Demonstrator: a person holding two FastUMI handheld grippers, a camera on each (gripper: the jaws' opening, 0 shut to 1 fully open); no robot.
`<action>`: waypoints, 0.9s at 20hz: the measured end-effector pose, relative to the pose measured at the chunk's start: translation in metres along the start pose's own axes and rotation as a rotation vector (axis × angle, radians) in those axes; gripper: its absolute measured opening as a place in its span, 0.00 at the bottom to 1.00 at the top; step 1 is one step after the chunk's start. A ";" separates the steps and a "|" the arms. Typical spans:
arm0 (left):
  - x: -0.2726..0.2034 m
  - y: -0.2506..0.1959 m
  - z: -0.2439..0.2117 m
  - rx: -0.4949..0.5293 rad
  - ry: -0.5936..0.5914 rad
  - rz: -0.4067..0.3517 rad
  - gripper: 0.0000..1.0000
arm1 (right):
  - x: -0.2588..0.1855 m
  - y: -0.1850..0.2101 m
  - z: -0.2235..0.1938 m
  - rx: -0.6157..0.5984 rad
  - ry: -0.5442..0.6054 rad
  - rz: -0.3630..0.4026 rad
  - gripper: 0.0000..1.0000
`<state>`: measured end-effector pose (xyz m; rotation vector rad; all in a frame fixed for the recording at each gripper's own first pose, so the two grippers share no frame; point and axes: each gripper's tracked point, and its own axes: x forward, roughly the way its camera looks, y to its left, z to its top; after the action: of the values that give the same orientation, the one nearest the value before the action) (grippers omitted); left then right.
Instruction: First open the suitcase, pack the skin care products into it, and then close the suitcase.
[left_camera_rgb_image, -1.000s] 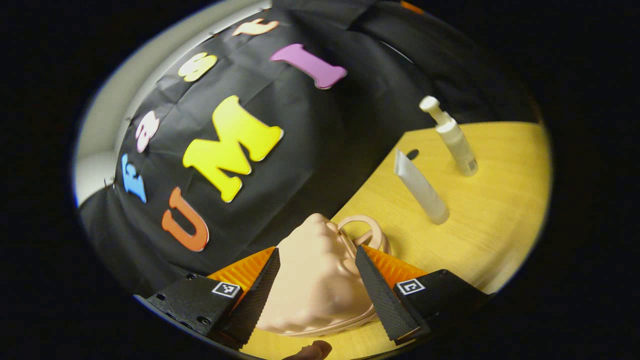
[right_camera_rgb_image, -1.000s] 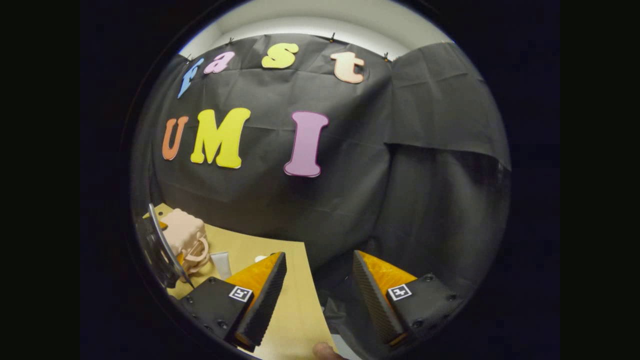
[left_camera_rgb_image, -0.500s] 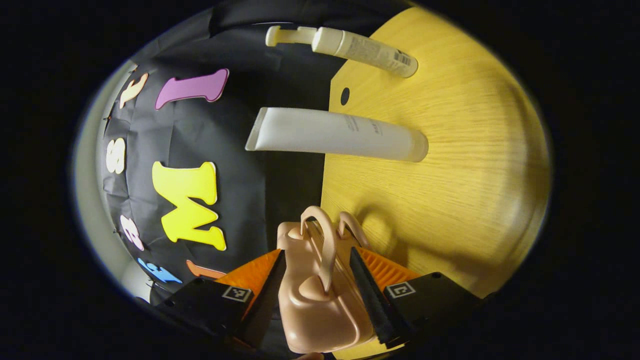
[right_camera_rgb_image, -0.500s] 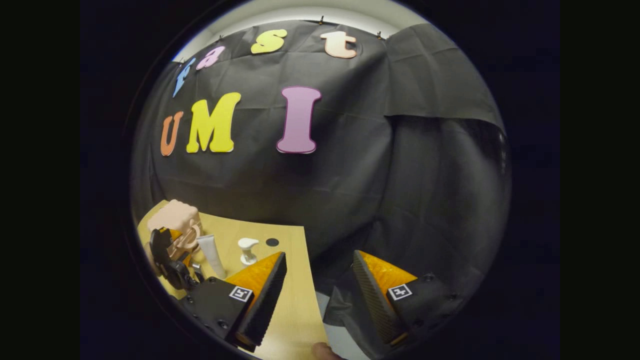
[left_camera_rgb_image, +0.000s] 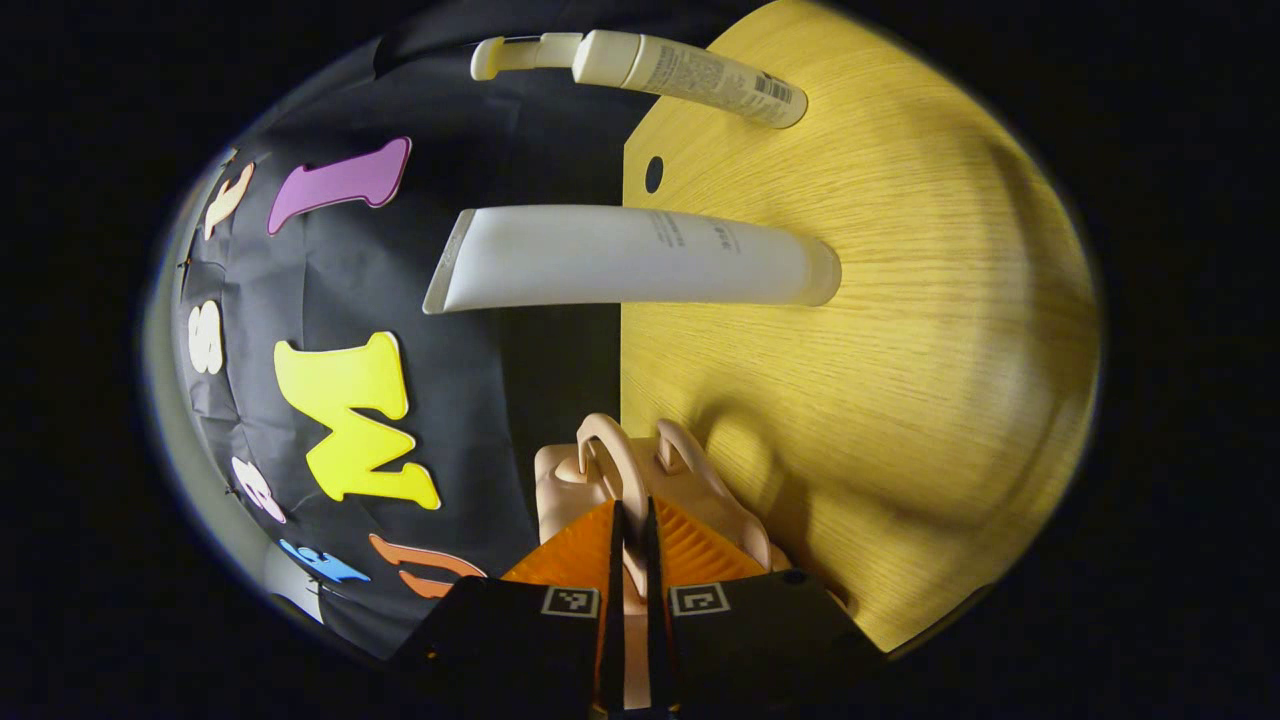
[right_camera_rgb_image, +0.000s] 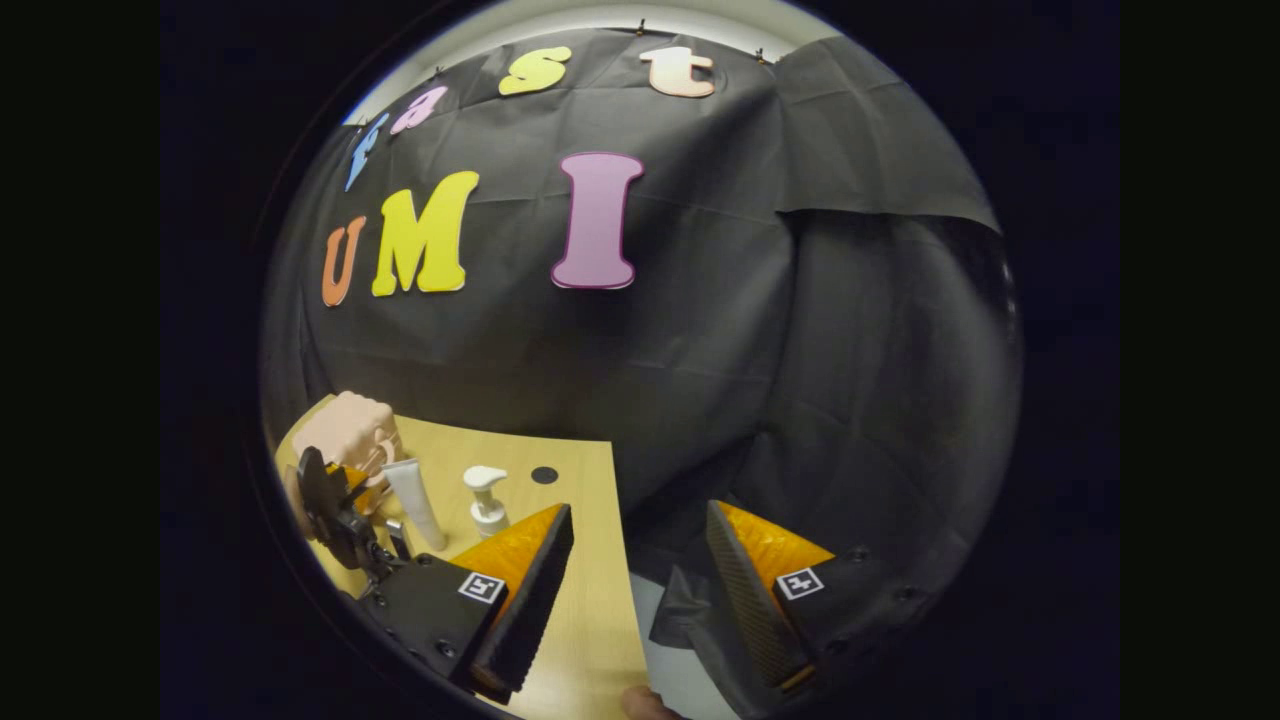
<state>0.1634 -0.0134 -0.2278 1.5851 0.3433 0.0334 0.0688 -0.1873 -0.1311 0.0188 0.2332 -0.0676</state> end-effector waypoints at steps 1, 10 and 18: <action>0.000 0.001 -0.001 -0.021 -0.002 0.000 0.11 | -0.002 0.006 0.001 -0.004 0.001 0.008 0.80; -0.019 0.064 -0.024 -0.234 -0.068 -0.001 0.03 | -0.037 0.072 0.027 -0.005 -0.037 -0.026 0.80; -0.046 0.164 -0.110 -0.536 -0.122 0.047 0.03 | -0.065 0.141 0.050 -0.029 -0.072 -0.073 0.80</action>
<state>0.1265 0.0816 -0.0530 1.0574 0.1801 0.0588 0.0264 -0.0437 -0.0661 -0.0207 0.1630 -0.1368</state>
